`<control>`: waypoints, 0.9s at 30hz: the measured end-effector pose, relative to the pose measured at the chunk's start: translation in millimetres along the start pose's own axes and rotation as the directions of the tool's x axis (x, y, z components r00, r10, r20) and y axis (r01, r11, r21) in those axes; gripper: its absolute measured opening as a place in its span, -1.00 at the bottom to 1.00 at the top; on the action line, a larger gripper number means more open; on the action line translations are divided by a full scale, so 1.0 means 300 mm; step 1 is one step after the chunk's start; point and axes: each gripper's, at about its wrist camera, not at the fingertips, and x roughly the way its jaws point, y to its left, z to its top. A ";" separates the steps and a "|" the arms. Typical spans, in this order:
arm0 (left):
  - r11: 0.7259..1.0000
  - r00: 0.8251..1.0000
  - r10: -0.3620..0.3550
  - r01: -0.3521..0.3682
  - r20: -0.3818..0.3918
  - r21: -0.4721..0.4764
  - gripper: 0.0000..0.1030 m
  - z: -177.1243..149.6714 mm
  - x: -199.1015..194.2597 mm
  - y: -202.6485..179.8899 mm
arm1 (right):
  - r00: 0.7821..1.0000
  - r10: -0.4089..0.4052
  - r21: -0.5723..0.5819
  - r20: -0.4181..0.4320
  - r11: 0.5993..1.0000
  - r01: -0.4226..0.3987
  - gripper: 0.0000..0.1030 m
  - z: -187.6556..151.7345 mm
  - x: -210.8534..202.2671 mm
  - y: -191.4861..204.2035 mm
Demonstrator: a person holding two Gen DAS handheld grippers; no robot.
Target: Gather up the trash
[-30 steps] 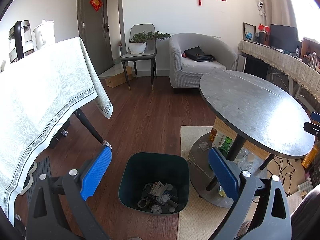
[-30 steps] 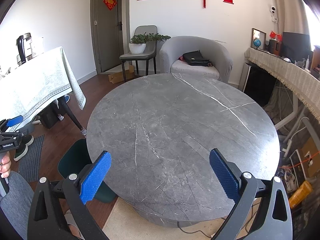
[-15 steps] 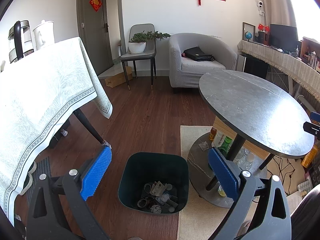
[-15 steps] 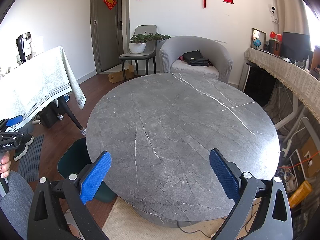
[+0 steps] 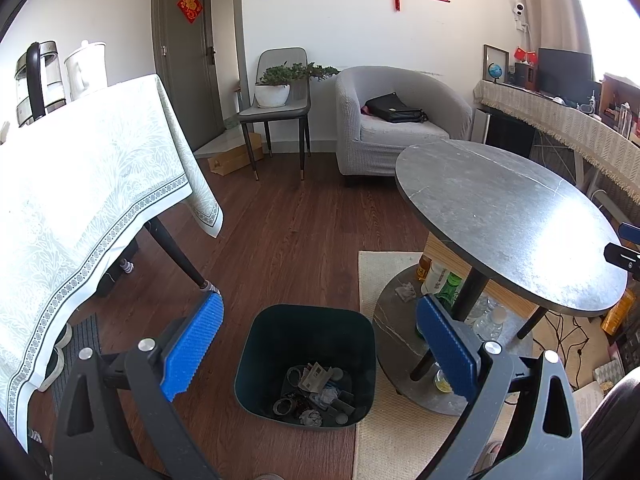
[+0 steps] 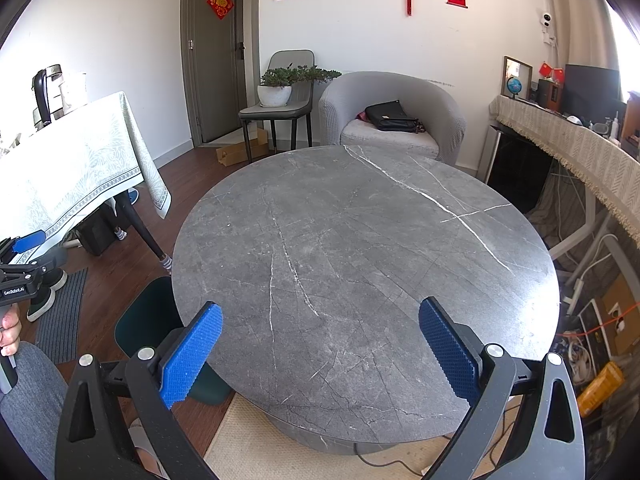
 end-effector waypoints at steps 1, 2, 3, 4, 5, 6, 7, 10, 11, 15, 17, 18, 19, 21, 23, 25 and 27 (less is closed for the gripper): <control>1.000 1.000 0.000 0.000 0.000 0.000 0.92 0.000 0.000 -0.001 | 1.000 0.001 0.000 0.000 1.000 -0.001 0.93 0.000 0.000 0.000; 1.000 1.000 -0.001 0.001 0.000 0.000 0.92 0.000 0.000 -0.001 | 1.000 0.000 -0.001 0.000 1.000 0.000 0.93 0.000 0.000 0.000; 1.000 1.000 0.000 0.000 -0.001 0.000 0.92 0.000 0.000 0.000 | 1.000 0.000 -0.001 0.000 1.000 0.000 0.93 0.000 -0.001 0.000; 1.000 1.000 0.000 0.000 -0.001 0.000 0.92 0.000 0.000 0.000 | 1.000 0.000 0.000 0.000 1.000 0.000 0.93 0.000 -0.001 0.001; 1.000 1.000 -0.001 0.001 0.000 -0.001 0.92 -0.001 -0.001 -0.001 | 1.000 -0.001 -0.001 0.001 1.000 0.001 0.93 0.000 0.000 0.001; 1.000 1.000 -0.001 0.001 0.000 -0.001 0.92 -0.001 -0.001 -0.001 | 1.000 -0.001 -0.001 0.000 1.000 0.001 0.93 0.001 0.001 0.000; 1.000 1.000 -0.001 0.001 0.000 -0.001 0.92 -0.001 0.000 -0.001 | 1.000 -0.001 -0.001 0.000 1.000 0.001 0.93 0.000 0.001 -0.001; 1.000 1.000 -0.003 0.003 0.000 -0.002 0.92 0.000 -0.001 -0.001 | 1.000 0.000 0.000 -0.001 1.000 0.000 0.93 0.001 0.001 0.000; 1.000 1.000 -0.004 0.004 -0.001 -0.003 0.92 0.000 -0.001 0.000 | 1.000 0.000 -0.001 -0.001 1.000 0.000 0.93 0.001 0.002 0.000; 1.000 1.000 -0.007 0.007 -0.002 -0.003 0.92 0.000 -0.003 -0.003 | 1.000 0.000 -0.001 -0.001 1.000 0.000 0.93 0.001 0.002 0.001; 1.000 1.000 -0.008 0.008 -0.002 -0.003 0.92 0.000 -0.002 -0.002 | 1.000 0.000 -0.002 -0.003 1.000 0.000 0.93 -0.001 0.006 0.000; 1.000 1.000 -0.009 0.009 -0.002 -0.003 0.92 0.000 -0.003 -0.003 | 1.000 0.000 -0.003 -0.004 1.000 0.000 0.93 -0.002 0.006 -0.002; 1.000 1.000 -0.010 0.010 -0.002 -0.002 0.92 0.001 -0.002 -0.002 | 1.000 0.000 -0.003 -0.005 1.000 0.000 0.93 -0.003 0.007 -0.003; 1.000 1.000 -0.008 0.008 -0.003 0.000 0.92 -0.001 -0.002 -0.007 | 1.000 0.000 -0.003 -0.005 1.000 0.000 0.93 -0.003 0.008 -0.001; 1.000 1.000 -0.005 0.005 -0.004 -0.003 0.92 -0.001 -0.001 -0.006 | 1.000 0.000 -0.003 -0.005 1.000 0.000 0.93 -0.003 0.008 -0.001; 1.000 1.000 -0.002 0.002 -0.006 -0.005 0.93 -0.001 0.004 0.001 | 1.000 -0.001 -0.003 -0.005 1.000 0.001 0.93 -0.004 0.008 -0.003; 1.000 1.000 -0.008 0.007 -0.014 -0.009 0.93 -0.001 0.008 0.002 | 1.000 0.000 -0.003 -0.005 1.000 0.000 0.93 -0.003 0.008 -0.001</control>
